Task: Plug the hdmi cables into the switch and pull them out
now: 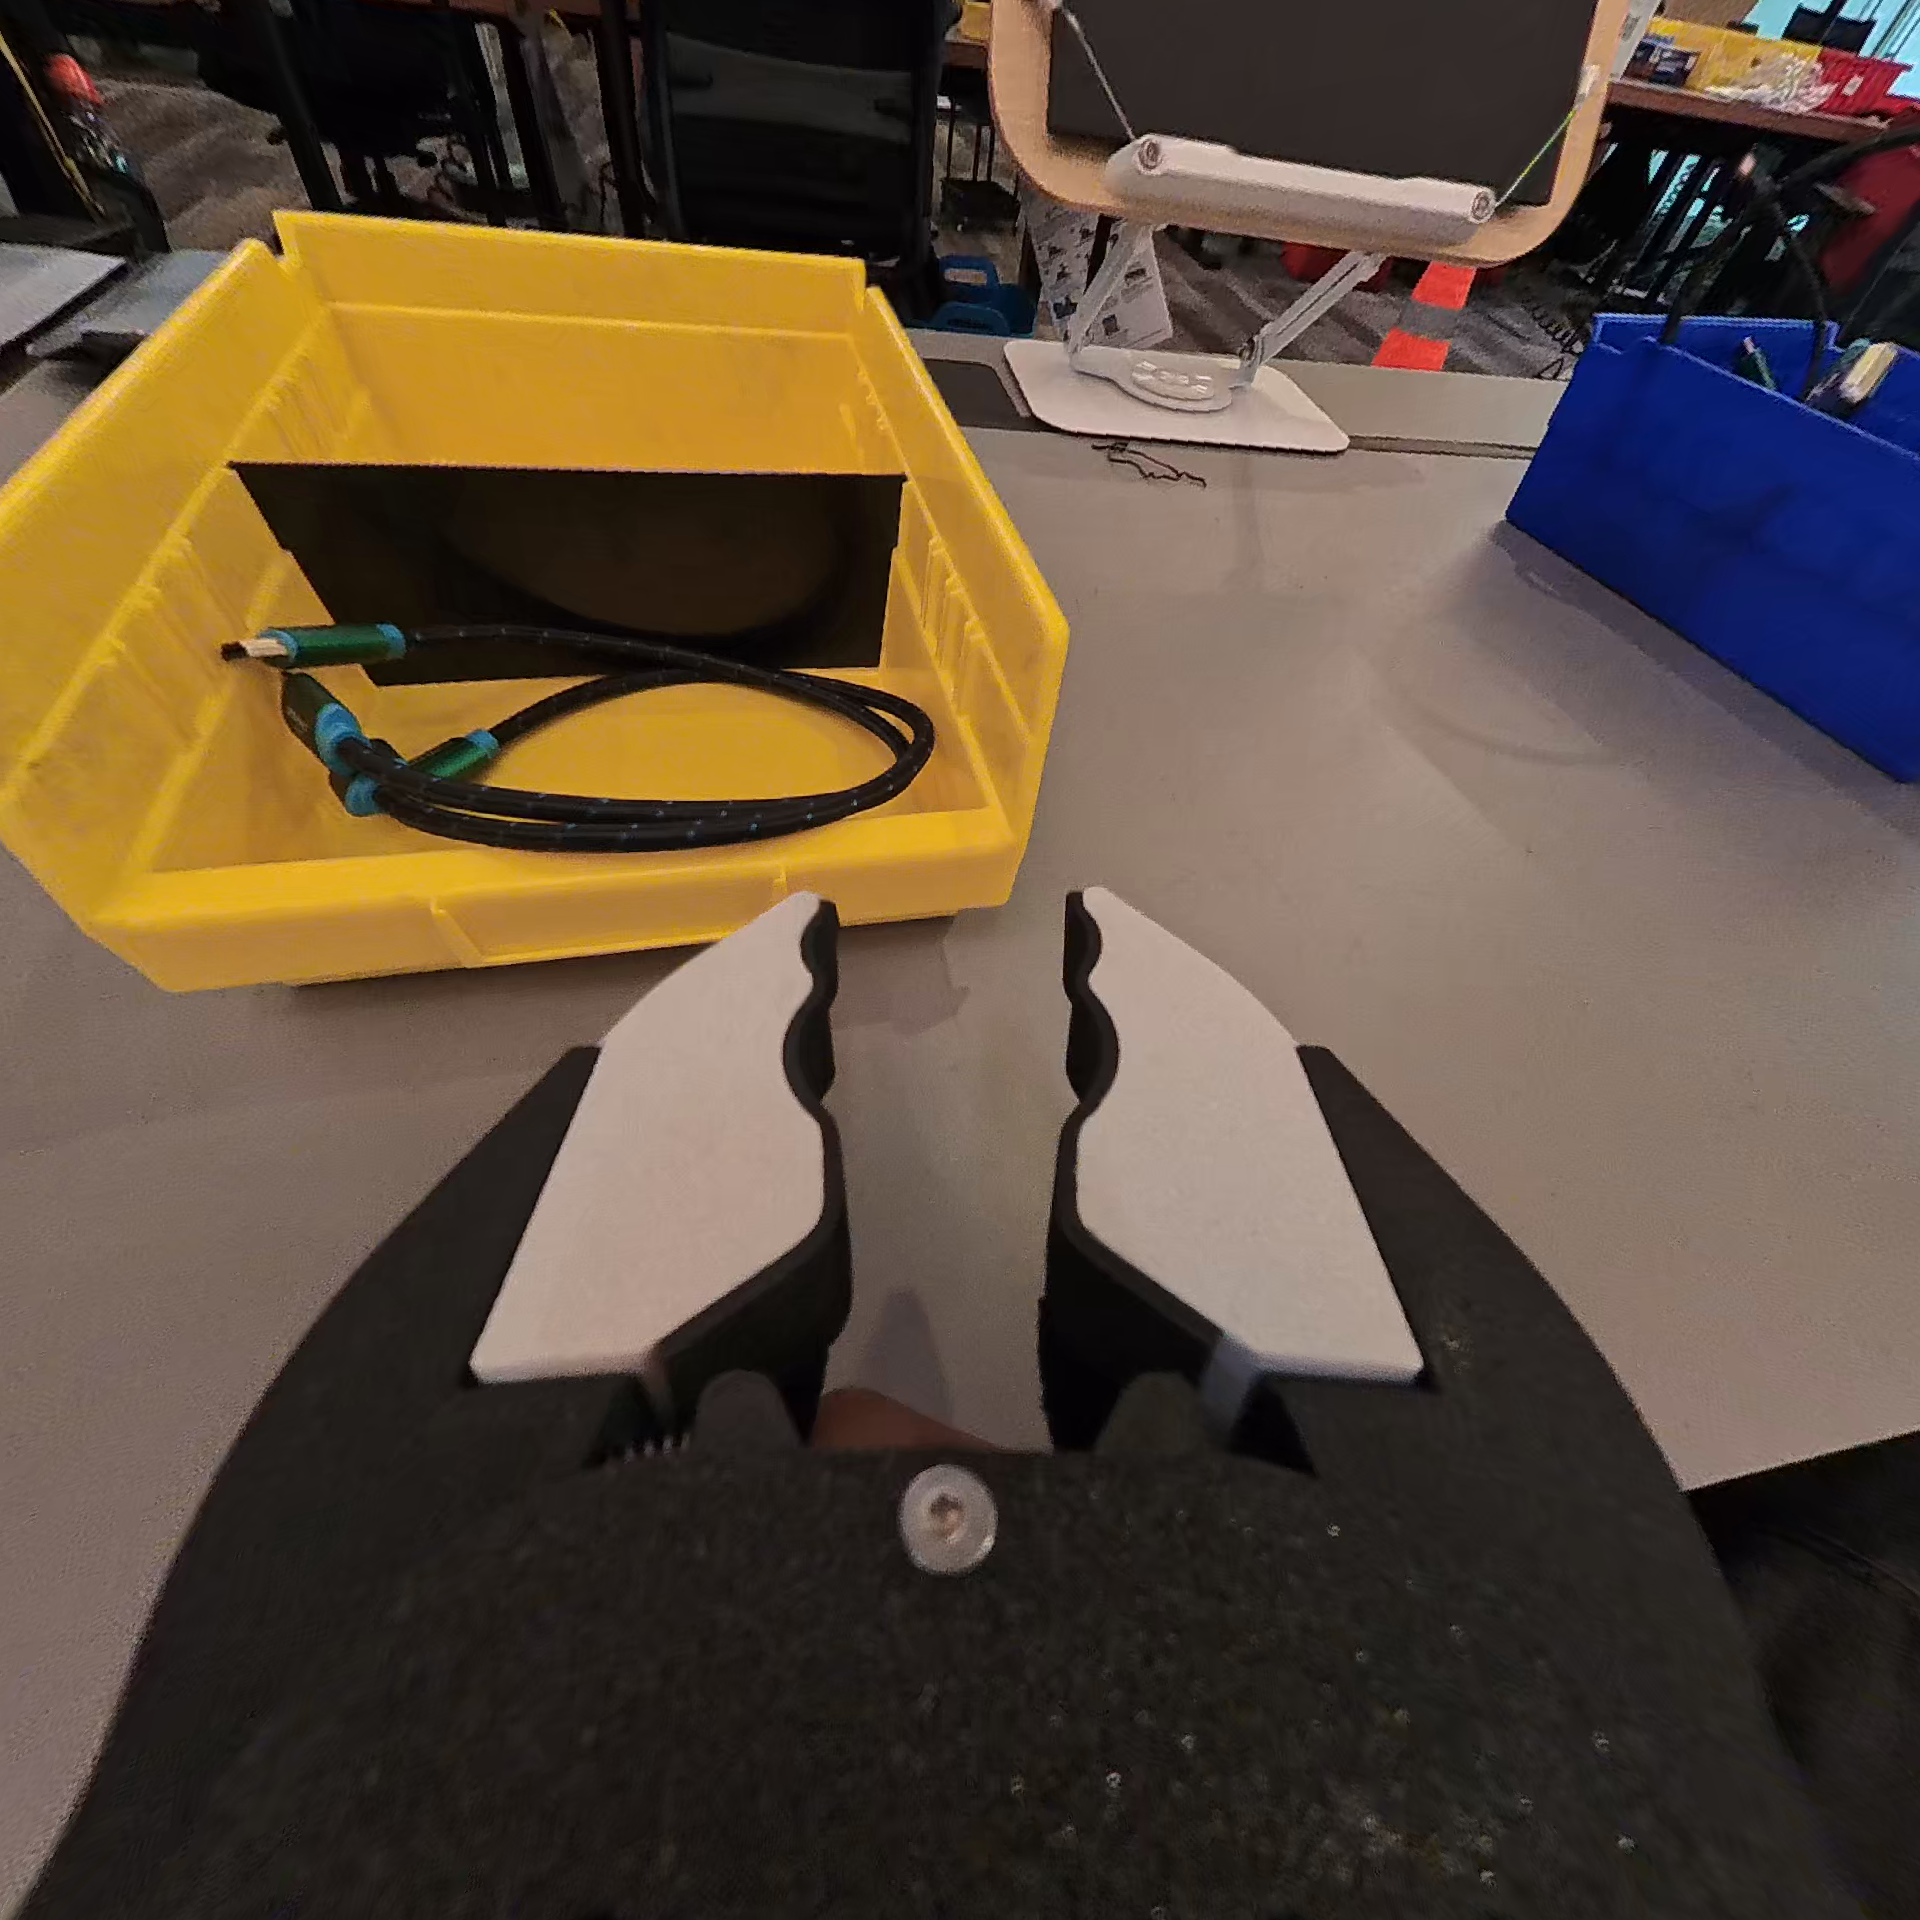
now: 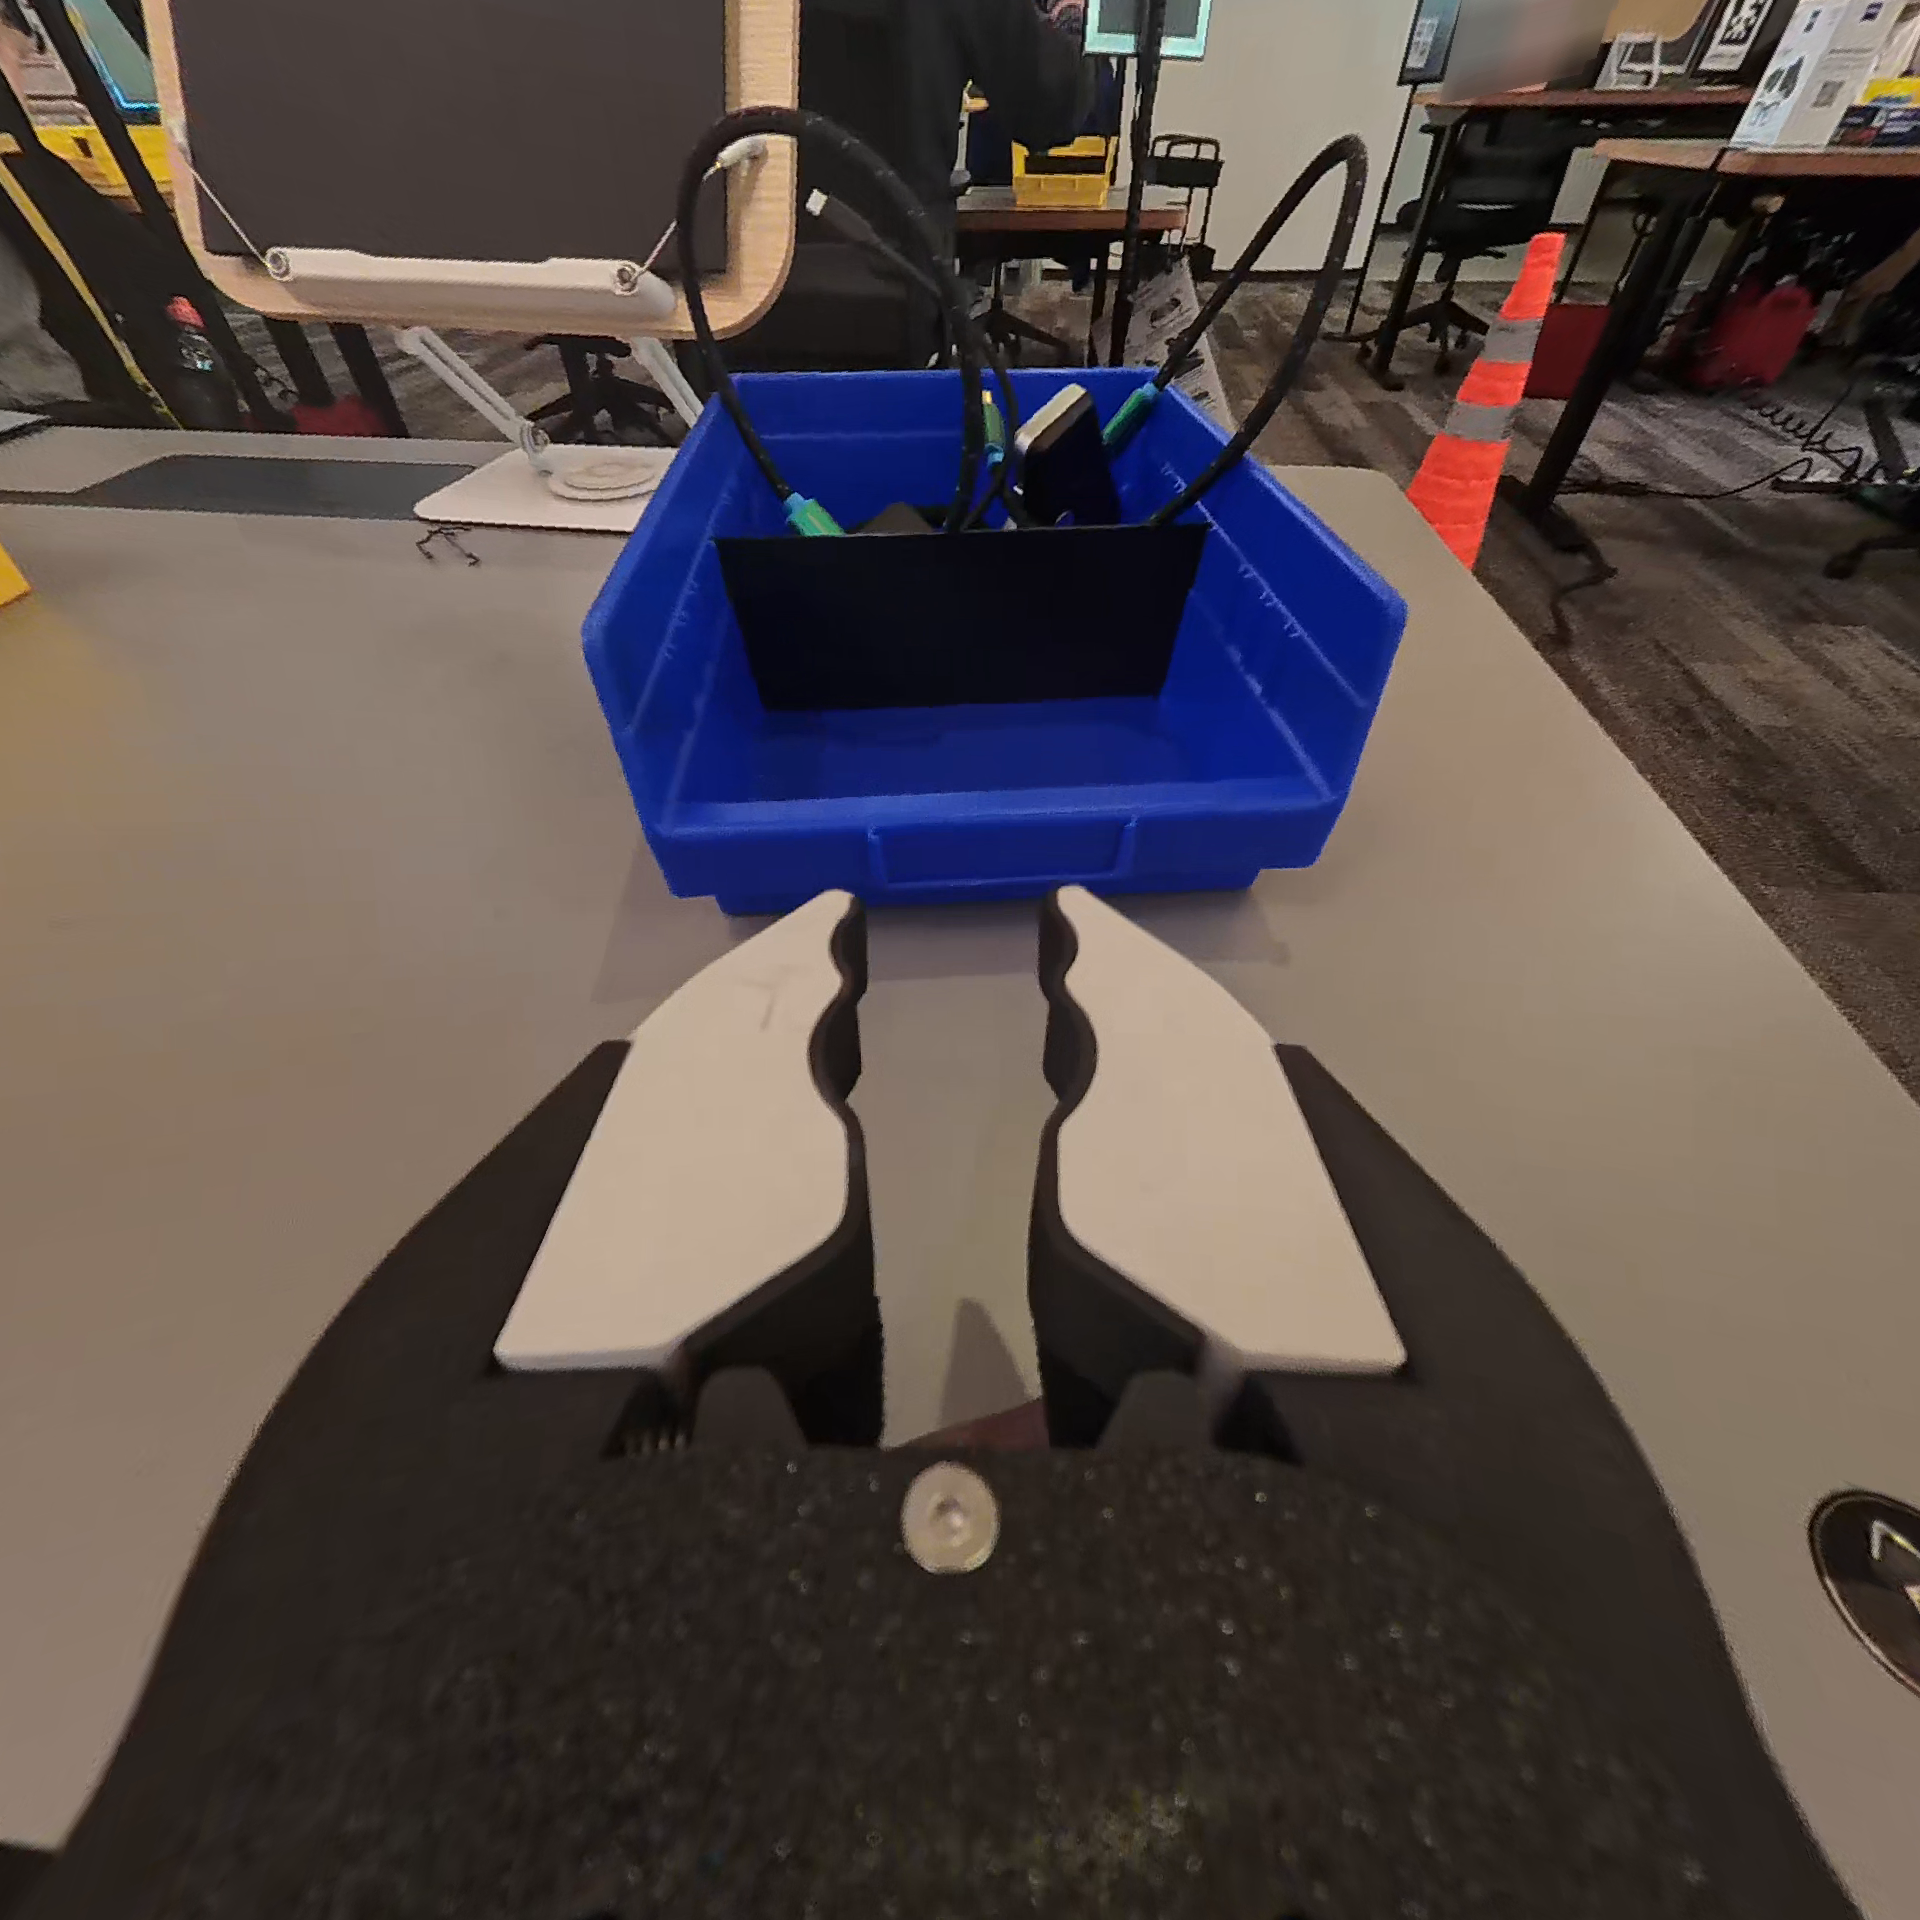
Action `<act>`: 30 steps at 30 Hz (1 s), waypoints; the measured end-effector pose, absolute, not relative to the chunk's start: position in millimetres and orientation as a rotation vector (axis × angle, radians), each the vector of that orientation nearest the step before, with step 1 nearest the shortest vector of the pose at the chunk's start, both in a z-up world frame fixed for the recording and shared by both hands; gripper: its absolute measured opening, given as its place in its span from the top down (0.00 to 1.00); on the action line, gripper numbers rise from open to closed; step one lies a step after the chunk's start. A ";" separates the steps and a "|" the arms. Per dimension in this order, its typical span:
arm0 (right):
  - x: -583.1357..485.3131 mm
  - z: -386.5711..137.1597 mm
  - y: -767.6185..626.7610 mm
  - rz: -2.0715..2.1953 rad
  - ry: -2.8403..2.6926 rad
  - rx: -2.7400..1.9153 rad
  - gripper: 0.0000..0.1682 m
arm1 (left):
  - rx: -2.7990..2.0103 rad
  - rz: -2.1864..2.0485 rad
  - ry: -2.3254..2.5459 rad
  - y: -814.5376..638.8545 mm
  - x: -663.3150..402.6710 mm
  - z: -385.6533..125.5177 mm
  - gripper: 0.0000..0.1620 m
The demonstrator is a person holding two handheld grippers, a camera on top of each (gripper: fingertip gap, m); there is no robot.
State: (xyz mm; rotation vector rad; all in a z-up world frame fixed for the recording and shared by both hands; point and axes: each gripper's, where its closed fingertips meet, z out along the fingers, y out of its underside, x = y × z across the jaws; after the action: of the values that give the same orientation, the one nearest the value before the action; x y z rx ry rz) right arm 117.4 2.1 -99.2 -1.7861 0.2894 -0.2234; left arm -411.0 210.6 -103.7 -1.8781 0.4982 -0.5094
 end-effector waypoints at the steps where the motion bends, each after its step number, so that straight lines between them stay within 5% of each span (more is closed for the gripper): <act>1: 118.5 -98.9 3.3 -0.230 0.288 -1.786 0.82 | -1.888 -0.509 0.492 211.0 -412.3 -105.3 0.75; 9: 103.0 -102.9 18.2 -0.120 0.297 -1.812 0.83 | -1.907 -0.604 0.455 204.4 -412.0 -106.3 0.75; 14: 42.7 -118.5 92.3 0.007 0.124 -1.888 0.68 | -1.921 -0.661 0.515 192.4 -391.0 -110.6 0.75; 19: 36.2 -128.6 139.5 -0.083 0.099 -1.949 0.72 | -1.854 -0.611 0.633 175.3 -363.0 -109.0 0.74; 23: -9.1 -125.7 146.9 0.098 -0.036 -1.973 0.71 | -1.832 -0.711 0.735 158.3 -297.0 -104.2 0.65; 24: -16.8 -121.3 144.9 0.093 -0.082 -1.965 0.78 | -1.831 -0.715 0.775 154.5 -274.4 -103.8 0.65; 30: 30.5 -63.1 105.8 -0.124 0.102 -1.766 0.74 | -1.774 -0.746 0.969 138.4 -123.8 -89.3 0.65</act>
State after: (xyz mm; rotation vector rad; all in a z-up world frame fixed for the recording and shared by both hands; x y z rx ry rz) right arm 30.5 105.8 -63.1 -1.7660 0.1022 -0.1244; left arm -123.8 138.4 -89.3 -1.7738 0.9691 -0.7464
